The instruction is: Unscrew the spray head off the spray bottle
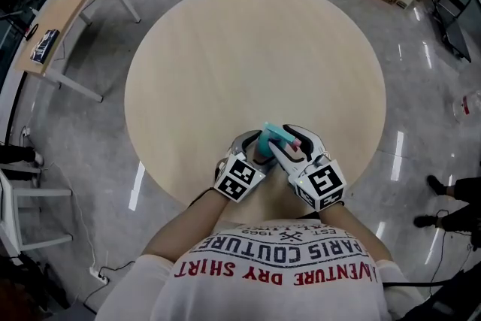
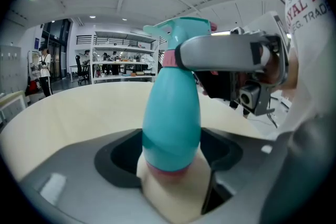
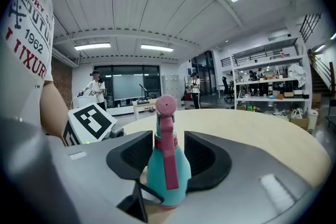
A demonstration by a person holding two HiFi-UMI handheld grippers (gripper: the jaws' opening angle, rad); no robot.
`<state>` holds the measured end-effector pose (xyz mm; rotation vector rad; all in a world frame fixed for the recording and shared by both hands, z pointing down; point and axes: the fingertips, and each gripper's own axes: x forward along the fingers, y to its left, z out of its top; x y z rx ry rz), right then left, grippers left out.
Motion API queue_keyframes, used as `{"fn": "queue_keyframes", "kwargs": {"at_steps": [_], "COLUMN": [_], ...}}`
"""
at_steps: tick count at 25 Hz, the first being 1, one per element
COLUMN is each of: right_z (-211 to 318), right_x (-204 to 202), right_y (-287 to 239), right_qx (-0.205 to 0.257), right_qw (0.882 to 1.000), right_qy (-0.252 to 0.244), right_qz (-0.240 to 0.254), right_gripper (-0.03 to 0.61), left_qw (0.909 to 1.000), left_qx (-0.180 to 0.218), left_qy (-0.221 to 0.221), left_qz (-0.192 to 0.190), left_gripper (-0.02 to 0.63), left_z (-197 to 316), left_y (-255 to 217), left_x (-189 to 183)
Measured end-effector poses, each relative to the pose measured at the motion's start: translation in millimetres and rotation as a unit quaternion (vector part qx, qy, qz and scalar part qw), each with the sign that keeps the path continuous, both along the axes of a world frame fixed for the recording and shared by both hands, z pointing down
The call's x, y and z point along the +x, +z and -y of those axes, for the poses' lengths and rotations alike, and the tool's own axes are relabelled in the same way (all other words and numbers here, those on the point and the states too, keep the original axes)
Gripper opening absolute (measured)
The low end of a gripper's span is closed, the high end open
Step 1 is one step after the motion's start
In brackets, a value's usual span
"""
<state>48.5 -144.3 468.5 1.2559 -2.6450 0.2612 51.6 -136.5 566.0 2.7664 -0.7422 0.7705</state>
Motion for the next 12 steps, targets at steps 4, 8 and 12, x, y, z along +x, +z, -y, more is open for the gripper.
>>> {"fn": "queue_keyframes", "kwargs": {"at_steps": [4,8,12], "right_z": [-1.1,-7.8,-28.3], "right_x": [-2.2,-4.7,-12.1], "right_y": [1.4,0.6,-1.3], "right_qx": [0.000,-0.012,-0.018], "right_qw": [1.000,0.997,0.980], "right_qy": [-0.015,-0.075,-0.197], "right_qz": [-0.011,-0.016,-0.031], "right_gripper": [0.161,0.135,0.133], "left_qw": [1.0000,0.9997,0.9937], "left_qx": [0.005,0.000,-0.003], "left_qy": [-0.008,0.022,0.110], "left_qz": [0.003,0.011,0.023], "left_gripper": [0.341,0.339,0.339], "left_z": [-0.4,-6.7,-26.0], "left_y": [0.9,0.7,-0.4], "left_x": [0.4,1.0,-3.6]}}
